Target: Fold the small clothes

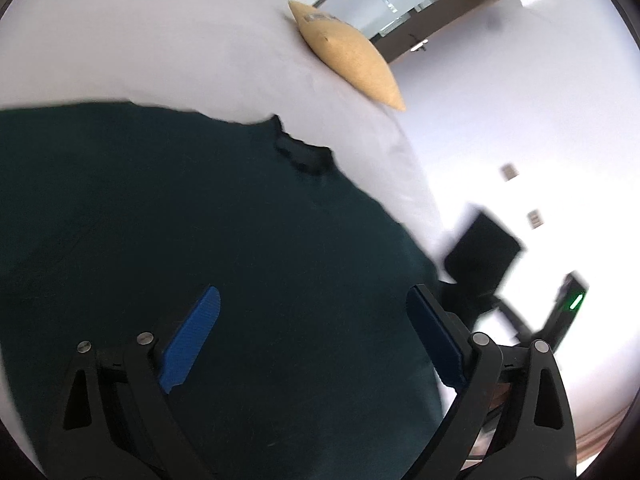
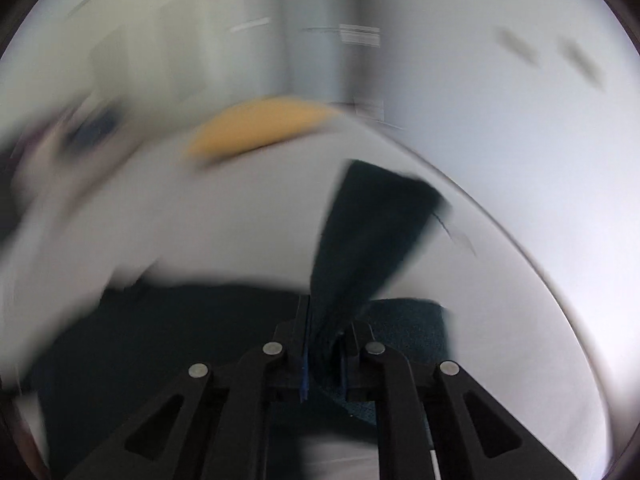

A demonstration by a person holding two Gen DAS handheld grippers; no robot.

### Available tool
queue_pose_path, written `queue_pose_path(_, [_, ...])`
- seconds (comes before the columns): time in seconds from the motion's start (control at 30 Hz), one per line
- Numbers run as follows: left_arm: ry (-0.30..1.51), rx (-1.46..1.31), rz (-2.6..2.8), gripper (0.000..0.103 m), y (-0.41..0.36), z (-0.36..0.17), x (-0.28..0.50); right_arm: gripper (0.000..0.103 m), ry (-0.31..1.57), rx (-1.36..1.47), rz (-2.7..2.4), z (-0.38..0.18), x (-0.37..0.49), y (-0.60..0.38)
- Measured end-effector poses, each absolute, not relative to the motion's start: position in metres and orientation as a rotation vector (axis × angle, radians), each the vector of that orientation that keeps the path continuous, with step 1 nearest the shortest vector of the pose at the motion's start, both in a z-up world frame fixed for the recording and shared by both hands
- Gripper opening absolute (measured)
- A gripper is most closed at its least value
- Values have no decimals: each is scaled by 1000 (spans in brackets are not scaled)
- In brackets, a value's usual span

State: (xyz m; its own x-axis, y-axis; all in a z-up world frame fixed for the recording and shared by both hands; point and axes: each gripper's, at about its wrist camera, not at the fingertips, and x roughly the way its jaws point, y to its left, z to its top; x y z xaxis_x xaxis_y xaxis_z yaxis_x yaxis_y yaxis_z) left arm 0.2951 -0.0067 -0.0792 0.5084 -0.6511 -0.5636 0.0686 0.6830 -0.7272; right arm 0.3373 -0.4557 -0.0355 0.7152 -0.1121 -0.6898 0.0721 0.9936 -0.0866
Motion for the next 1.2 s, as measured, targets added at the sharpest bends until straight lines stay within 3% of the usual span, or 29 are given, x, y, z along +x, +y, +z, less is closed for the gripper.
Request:
queue_pose_path(0.1, [997, -792, -521, 95, -6, -92, 308, 10, 845, -253, 11, -83, 341, -362])
queue_pose_path(0.2, [1052, -864, -542, 95, -8, -109, 320, 10, 863, -342, 8, -112, 338, -329])
queue_pose_path(0.6, [1192, -1045, -669, 95, -51, -134, 350, 11, 796, -336, -29, -125, 319, -297])
queue_pose_path(0.67, [1210, -1055, -677, 78, -61, -142, 358, 11, 793, -347, -14, -125, 313, -293])
queue_pose_path(0.7, [1237, -1069, -692, 51, -65, -148, 363, 11, 795, -347, -7, -125, 311, -292])
queue_pose_path(0.73, [1269, -1079, -699, 31, -69, -154, 364, 11, 796, -346, -3, -127, 312, -292])
queue_pose_path(0.8, [1298, -1072, -698, 23, -74, -163, 366, 12, 803, -334, -2, -125, 306, -294])
queue_pose_path(0.83, [1296, -1069, -705, 12, -75, -164, 366, 14, 807, -321, 2, -124, 306, -296])
queue_pose_path(0.87, [1294, -1068, -708, 9, -76, -165, 366, 23, 815, -297, 5, -123, 307, -299])
queue_pose_path(0.93, [1272, -1060, -704, 7, -73, -162, 368, 46, 826, -209, 7, -117, 298, -311])
queue_pose_path(0.97, [1254, -1037, -701, 7, -72, -157, 371, 63, 824, -159, 2, -115, 292, -319])
queue_pose_path(1.0, [1223, -995, -696, 7, -68, -146, 374, 71, 816, -72, -1, -111, 284, -331])
queue_pose_path(1.2, [1038, -832, -638, 7, -33, -87, 382, 79, 744, 686, -18, -121, 248, -443])
